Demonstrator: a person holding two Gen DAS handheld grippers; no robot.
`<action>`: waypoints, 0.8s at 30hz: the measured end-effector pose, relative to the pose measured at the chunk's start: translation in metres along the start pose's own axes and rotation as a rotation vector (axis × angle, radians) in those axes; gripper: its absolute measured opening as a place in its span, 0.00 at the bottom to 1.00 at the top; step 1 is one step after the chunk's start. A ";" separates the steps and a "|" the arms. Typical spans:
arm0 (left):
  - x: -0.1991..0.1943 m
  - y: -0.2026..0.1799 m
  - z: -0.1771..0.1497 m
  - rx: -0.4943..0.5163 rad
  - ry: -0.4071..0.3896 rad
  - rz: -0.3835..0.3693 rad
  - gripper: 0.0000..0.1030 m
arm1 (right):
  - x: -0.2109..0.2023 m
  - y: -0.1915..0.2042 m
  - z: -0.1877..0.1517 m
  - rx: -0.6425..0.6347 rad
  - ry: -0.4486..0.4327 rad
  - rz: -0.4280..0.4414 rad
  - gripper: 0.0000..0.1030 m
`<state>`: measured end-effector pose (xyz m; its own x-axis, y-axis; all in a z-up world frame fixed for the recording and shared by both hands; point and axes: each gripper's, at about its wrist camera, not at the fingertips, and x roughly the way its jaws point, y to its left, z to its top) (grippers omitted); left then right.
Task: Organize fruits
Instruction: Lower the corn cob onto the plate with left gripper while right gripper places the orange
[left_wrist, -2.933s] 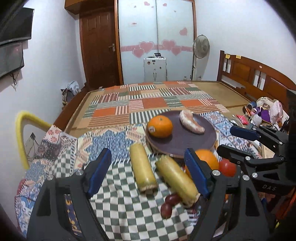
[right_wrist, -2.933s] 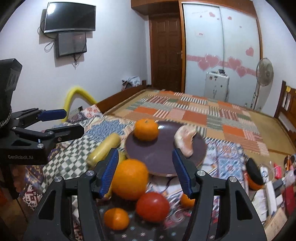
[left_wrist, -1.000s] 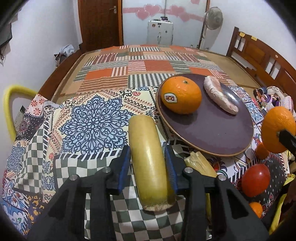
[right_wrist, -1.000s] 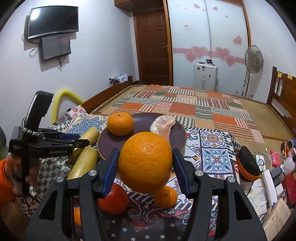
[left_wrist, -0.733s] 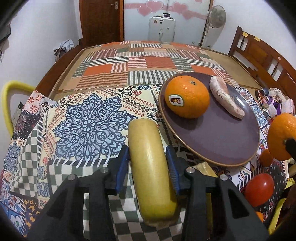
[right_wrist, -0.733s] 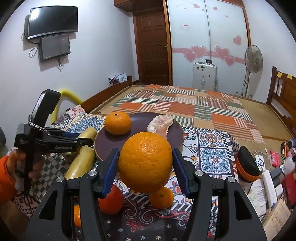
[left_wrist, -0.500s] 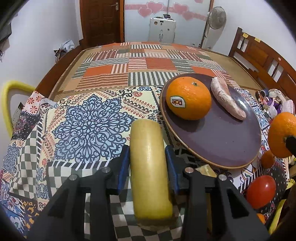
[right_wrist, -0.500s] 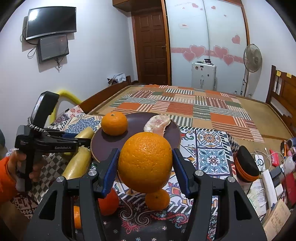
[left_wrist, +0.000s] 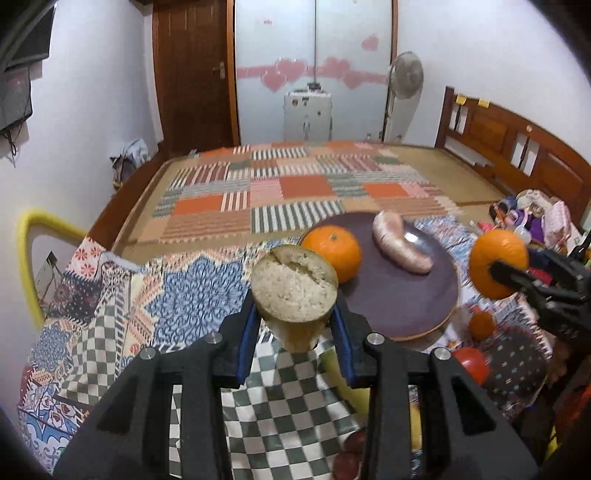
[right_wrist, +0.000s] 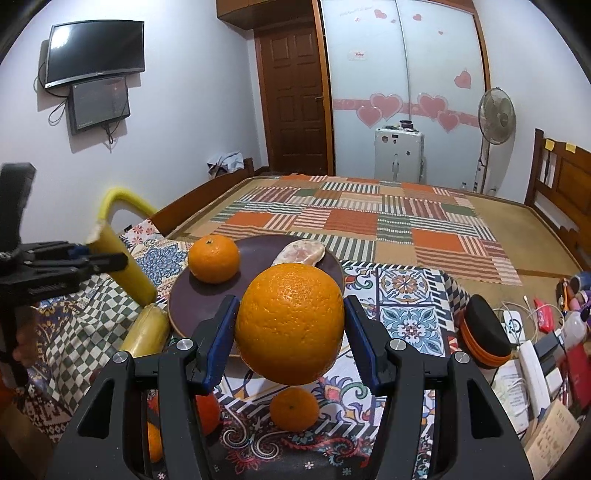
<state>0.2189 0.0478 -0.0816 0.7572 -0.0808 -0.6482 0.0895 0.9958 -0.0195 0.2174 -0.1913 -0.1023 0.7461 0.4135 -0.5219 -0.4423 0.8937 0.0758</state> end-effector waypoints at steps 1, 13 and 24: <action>-0.005 -0.002 0.004 -0.002 -0.016 -0.009 0.36 | 0.000 -0.001 0.001 -0.001 -0.003 -0.002 0.52; -0.004 -0.047 0.026 0.051 -0.057 -0.112 0.36 | 0.007 -0.011 0.014 -0.004 -0.023 -0.022 0.52; 0.029 -0.088 0.027 0.131 0.018 -0.165 0.36 | 0.027 -0.019 0.025 -0.032 -0.003 -0.039 0.52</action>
<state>0.2505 -0.0433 -0.0786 0.7136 -0.2404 -0.6580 0.2956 0.9549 -0.0284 0.2585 -0.1928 -0.0971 0.7644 0.3788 -0.5217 -0.4284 0.9031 0.0281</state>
